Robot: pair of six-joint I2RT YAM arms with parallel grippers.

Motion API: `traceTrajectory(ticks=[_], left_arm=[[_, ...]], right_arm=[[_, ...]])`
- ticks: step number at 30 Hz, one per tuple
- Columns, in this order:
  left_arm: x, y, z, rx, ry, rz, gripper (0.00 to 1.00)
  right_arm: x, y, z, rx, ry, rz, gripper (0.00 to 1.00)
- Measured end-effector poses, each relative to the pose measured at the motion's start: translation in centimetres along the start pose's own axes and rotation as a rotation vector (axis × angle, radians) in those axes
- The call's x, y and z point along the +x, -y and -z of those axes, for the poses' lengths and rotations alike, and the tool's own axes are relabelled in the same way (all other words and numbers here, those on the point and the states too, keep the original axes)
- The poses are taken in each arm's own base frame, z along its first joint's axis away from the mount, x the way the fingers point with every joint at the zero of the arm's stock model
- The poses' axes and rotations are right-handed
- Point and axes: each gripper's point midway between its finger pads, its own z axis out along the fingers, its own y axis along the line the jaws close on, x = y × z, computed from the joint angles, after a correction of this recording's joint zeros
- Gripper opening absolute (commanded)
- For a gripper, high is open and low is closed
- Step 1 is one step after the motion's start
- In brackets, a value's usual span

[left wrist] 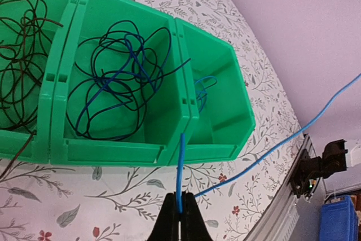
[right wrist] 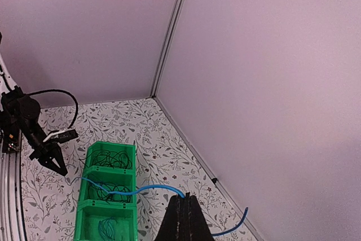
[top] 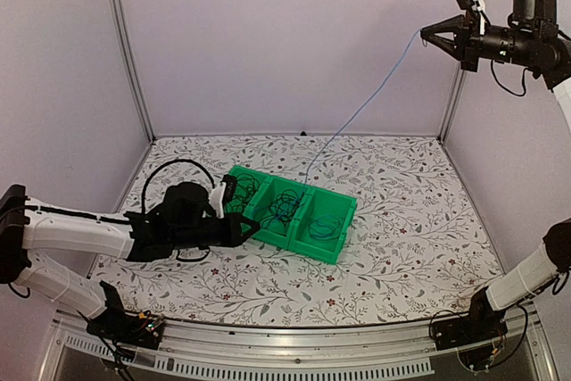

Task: Untangle the cables

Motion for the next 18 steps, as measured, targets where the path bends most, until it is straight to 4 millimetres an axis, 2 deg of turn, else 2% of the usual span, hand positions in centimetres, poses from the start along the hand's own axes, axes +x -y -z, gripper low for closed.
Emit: traceTrajectory(ticks=[2, 4, 6, 9, 11, 14, 18], left_arm=[[-0.2, -0.5, -0.4, -0.052, -0.014, -0.029, 0.00], [-1.5, 0.3, -0.8, -0.082, -0.002, -0.064, 0.00], [-3.6, 2.0, -1.1, -0.072, 0.046, -0.092, 0.00], [-7.2, 5.7, -1.2, -0.027, 0.136, -0.127, 0.00], [-9.6, 8.0, -1.6, 0.006, 0.193, -0.148, 0.00], [-10.9, 9.4, -2.7, 0.018, 0.213, -0.165, 0.00], [-11.3, 10.2, -6.1, -0.002, 0.198, -0.189, 0.00]], right_arm=[[3.7, -0.6, -1.3, -0.042, -0.056, -0.028, 0.00], [7.6, -1.8, -2.8, -0.094, -0.121, -0.059, 0.00], [11.5, -3.3, -4.2, -0.151, -0.191, -0.082, 0.00], [17.2, -7.5, -6.3, -0.268, -0.304, -0.089, 0.00], [19.7, -10.1, -7.1, -0.339, -0.356, -0.086, 0.00], [22.0, -12.6, -8.2, -0.412, -0.407, -0.089, 0.00], [24.6, -13.2, -10.1, -0.454, -0.452, -0.126, 0.00]])
